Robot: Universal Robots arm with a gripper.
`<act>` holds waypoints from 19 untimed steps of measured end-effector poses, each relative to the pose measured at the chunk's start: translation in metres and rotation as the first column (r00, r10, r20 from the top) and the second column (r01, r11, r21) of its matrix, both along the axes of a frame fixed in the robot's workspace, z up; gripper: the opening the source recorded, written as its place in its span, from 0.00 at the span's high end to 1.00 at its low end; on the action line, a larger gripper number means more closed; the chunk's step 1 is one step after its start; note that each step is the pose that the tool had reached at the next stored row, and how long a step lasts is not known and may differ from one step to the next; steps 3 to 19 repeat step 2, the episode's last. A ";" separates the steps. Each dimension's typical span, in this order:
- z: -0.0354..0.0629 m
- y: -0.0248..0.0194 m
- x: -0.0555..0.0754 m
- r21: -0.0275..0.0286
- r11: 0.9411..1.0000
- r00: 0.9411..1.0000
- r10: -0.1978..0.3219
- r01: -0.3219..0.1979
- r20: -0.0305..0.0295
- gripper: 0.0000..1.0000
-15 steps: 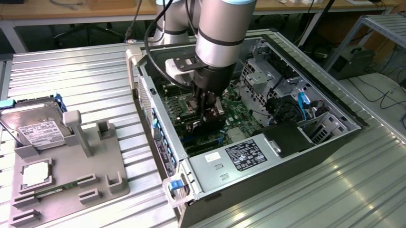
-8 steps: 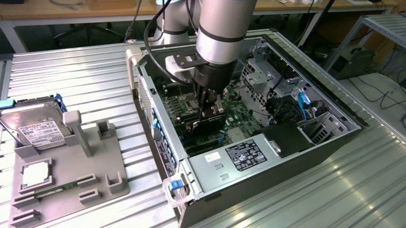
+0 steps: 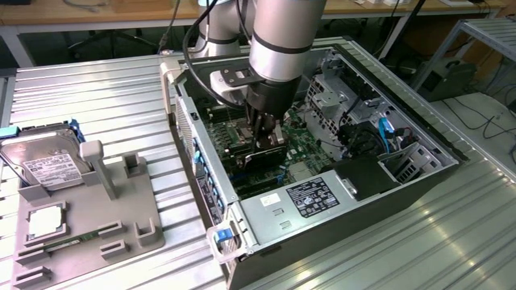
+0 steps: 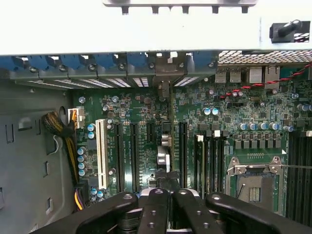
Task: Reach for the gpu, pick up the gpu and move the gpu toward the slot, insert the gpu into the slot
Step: 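Insert the gpu into the slot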
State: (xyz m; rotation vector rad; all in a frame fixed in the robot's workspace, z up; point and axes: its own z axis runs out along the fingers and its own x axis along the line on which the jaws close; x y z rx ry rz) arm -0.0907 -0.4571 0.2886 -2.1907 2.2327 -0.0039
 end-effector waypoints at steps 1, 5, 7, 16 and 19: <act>0.0000 0.0000 0.000 0.000 1.000 1.000 0.000 0.000 0.000 0.89; 0.0000 0.0000 0.000 0.000 1.000 1.000 0.000 0.000 0.000 0.89; 0.0000 0.0000 0.000 0.000 1.000 1.000 0.000 0.000 0.000 0.89; 0.0000 0.0000 0.000 0.000 1.000 1.000 0.000 0.000 0.000 0.89; 0.0000 0.0000 0.000 0.000 1.000 1.000 0.000 0.000 0.000 0.89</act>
